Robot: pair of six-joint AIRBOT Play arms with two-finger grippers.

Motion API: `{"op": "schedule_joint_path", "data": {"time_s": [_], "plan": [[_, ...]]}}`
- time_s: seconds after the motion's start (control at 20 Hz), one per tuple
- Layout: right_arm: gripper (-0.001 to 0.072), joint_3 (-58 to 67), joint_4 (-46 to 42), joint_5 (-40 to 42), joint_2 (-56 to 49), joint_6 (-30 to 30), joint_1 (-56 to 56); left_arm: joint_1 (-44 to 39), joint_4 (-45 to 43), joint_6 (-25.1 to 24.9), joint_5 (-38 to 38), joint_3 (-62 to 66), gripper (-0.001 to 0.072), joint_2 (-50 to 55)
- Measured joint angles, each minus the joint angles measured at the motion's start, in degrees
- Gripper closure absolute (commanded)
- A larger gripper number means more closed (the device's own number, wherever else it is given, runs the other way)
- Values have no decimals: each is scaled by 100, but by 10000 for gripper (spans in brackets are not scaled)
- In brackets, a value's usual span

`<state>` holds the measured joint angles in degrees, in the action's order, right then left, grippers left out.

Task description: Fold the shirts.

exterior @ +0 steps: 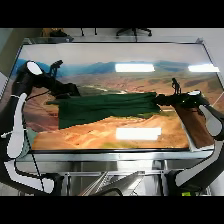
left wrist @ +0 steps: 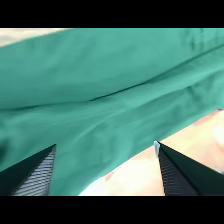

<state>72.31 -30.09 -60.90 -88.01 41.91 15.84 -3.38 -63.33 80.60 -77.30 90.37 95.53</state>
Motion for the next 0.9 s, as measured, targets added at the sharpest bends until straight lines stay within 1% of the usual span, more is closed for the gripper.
{"op": "schedule_joint_path", "data": {"time_s": [0.05,0.25,0.35,0.45,0.55,0.75,0.9], "plan": [[689,26,20,-4,4,-35,-26,-146,111,0,173,-133,689,0],[689,208,149,-352,407,-57,-13,-896,595,-70,1244,-678,688,72],[689,321,168,-684,763,96,76,-1375,817,-111,1808,-800,688,295],[689,470,219,-1128,1169,308,197,-1895,997,-133,2271,-695,688,688],[689,638,234,-1554,1572,544,326,-2441,1108,-133,2524,-326,688,1255],[689,920,267,-2131,2264,953,496,-3165,1222,149,2529,826,689,2258],[689,997,297,-2356,2533,1143,490,-3314,1220,293,1869,1875,689,2570]]}}
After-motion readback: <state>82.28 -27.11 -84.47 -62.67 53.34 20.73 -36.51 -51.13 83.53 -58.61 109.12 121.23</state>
